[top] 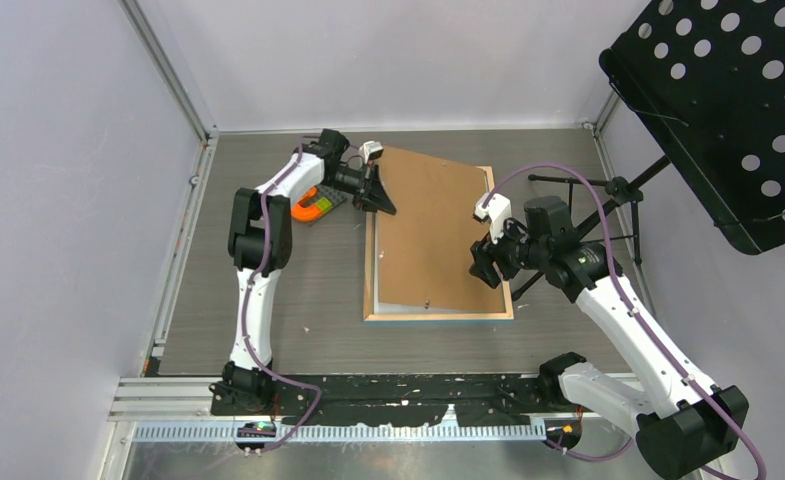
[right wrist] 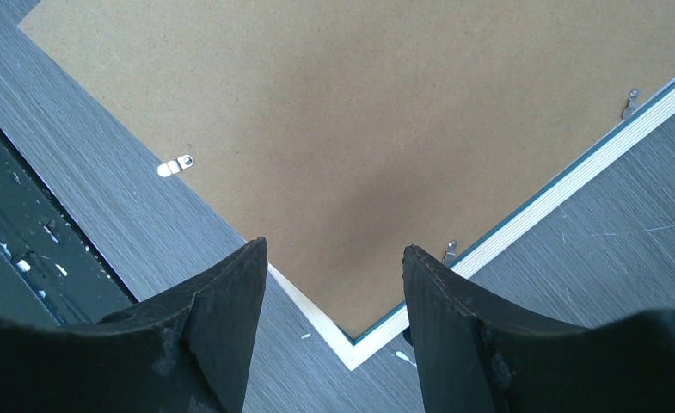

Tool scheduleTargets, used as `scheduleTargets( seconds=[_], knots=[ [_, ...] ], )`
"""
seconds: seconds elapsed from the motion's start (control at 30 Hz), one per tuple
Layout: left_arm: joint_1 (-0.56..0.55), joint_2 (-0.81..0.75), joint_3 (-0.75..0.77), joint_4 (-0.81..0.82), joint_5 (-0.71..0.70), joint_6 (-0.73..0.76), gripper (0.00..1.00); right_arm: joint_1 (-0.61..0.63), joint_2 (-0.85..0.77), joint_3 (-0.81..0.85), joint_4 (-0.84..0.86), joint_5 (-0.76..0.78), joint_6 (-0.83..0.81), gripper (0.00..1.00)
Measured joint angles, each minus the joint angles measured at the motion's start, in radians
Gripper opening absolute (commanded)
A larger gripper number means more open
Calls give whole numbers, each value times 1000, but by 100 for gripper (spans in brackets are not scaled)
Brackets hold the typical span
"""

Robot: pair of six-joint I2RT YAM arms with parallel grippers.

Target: Put the photo into the frame

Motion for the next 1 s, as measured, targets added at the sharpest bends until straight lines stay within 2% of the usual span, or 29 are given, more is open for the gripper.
scheduleTargets(
  seconds=[0.6, 0.83, 1.0],
  knots=[
    [33, 0, 8, -145, -5, 135, 0, 0, 0, 0, 0, 0, 0, 65],
    [33, 0, 11, -135, 13, 117, 0, 0, 0, -1, 0, 0, 0, 65],
    [33, -4, -9, -61, 31, 55, 0, 0, 0, -3, 2, 0, 0, 65]
  ],
)
